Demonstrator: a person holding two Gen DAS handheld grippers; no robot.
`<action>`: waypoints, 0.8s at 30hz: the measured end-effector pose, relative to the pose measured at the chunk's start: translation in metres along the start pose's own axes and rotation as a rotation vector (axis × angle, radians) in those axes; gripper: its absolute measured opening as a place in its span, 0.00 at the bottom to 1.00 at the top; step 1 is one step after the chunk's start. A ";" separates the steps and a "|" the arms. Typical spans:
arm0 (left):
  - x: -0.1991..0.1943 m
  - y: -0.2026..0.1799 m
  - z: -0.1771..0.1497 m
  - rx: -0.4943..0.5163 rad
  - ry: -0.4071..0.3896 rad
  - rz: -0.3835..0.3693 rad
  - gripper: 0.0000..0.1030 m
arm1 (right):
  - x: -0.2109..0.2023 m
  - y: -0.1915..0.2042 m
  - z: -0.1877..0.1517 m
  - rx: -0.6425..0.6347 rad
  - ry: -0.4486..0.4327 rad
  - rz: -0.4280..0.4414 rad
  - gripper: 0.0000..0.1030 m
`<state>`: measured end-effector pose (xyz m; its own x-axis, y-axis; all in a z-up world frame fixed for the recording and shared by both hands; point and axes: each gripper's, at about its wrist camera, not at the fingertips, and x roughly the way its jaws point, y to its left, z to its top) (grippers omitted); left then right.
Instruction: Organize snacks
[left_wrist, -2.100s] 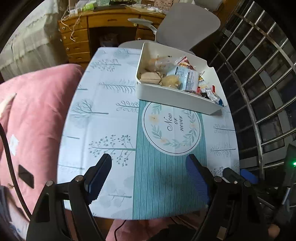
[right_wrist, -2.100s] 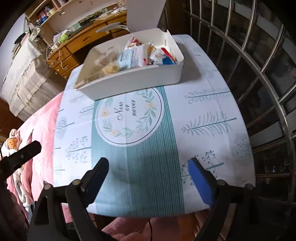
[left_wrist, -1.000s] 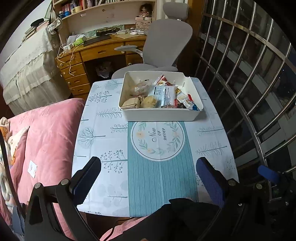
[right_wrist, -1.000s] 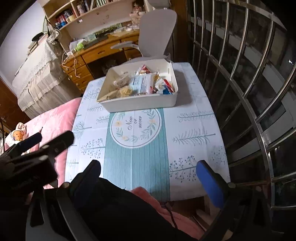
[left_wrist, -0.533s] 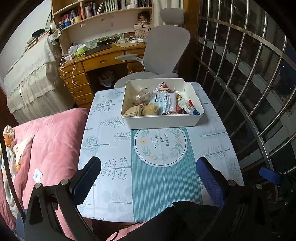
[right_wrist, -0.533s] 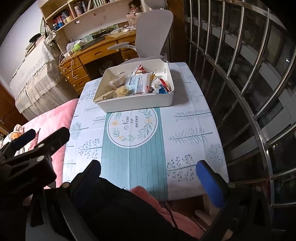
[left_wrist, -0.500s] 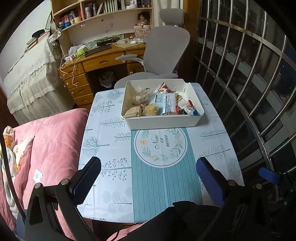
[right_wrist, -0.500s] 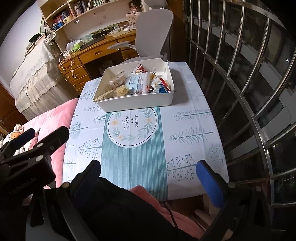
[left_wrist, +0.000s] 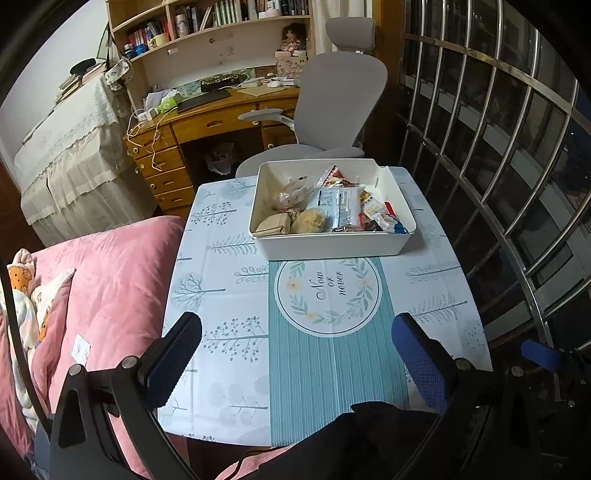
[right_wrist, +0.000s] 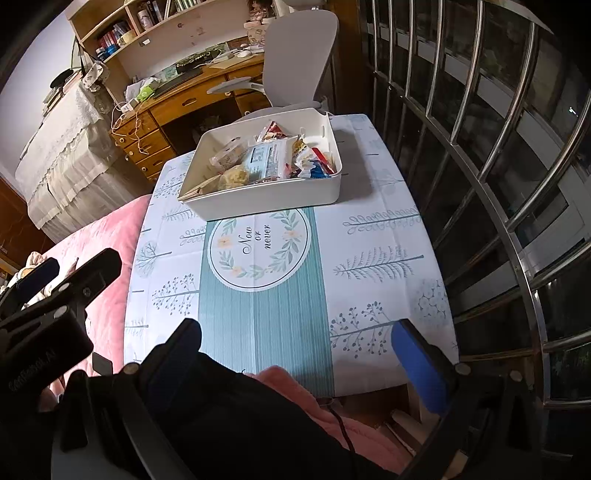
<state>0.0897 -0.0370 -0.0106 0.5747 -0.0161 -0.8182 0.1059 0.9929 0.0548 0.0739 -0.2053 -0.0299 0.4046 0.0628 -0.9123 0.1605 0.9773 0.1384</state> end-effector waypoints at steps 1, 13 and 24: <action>0.001 0.000 0.000 -0.003 0.001 0.002 0.99 | 0.000 0.000 0.000 0.000 0.000 0.000 1.00; 0.008 -0.001 0.001 -0.029 0.025 0.017 0.99 | 0.002 -0.005 0.003 -0.017 0.000 0.001 1.00; 0.011 -0.006 -0.001 -0.044 0.035 0.030 0.99 | 0.003 -0.009 0.008 -0.049 0.005 0.007 1.00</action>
<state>0.0943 -0.0432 -0.0202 0.5480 0.0171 -0.8363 0.0531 0.9971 0.0552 0.0815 -0.2157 -0.0311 0.4008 0.0705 -0.9134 0.1137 0.9855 0.1259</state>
